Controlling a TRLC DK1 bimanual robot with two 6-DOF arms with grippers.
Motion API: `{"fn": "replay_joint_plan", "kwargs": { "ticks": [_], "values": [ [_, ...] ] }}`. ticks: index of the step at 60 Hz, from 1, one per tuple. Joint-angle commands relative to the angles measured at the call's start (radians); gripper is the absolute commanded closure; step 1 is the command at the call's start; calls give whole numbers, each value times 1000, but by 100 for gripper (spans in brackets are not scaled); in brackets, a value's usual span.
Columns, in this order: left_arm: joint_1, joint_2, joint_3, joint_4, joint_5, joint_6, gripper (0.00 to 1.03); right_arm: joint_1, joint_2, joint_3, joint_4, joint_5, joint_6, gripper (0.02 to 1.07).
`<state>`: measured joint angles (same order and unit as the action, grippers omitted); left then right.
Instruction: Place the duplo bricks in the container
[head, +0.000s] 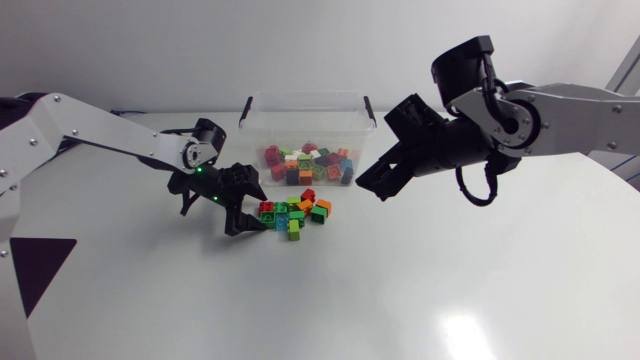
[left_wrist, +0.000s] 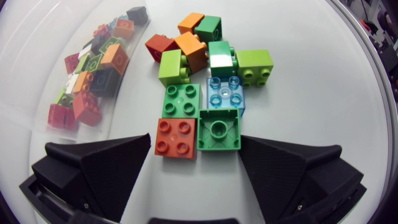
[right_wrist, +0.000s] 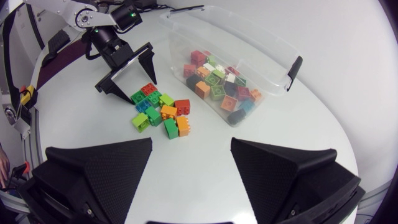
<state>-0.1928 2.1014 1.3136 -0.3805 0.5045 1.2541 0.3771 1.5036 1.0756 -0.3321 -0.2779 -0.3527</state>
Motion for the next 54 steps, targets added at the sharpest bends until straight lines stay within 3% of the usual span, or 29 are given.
{"fn": "replay_joint_plan", "kwargs": {
  "ticks": [1, 23, 36, 54],
  "values": [
    [-14, 40, 33, -24, 16, 33, 9, -7, -28, -34, 11, -7, -25, 14],
    [-25, 60, 93, -150, 22, 47, 35, -6, -25, -65, 21, -7, -29, 14],
    [-22, 9, 93, -284, 22, 76, 35, 28, 40, -65, 31, -4, -20, 14],
    [-37, -213, -31, -331, 23, 67, 35, 69, 239, 40, 24, 2, -48, 14]
  ]
}}
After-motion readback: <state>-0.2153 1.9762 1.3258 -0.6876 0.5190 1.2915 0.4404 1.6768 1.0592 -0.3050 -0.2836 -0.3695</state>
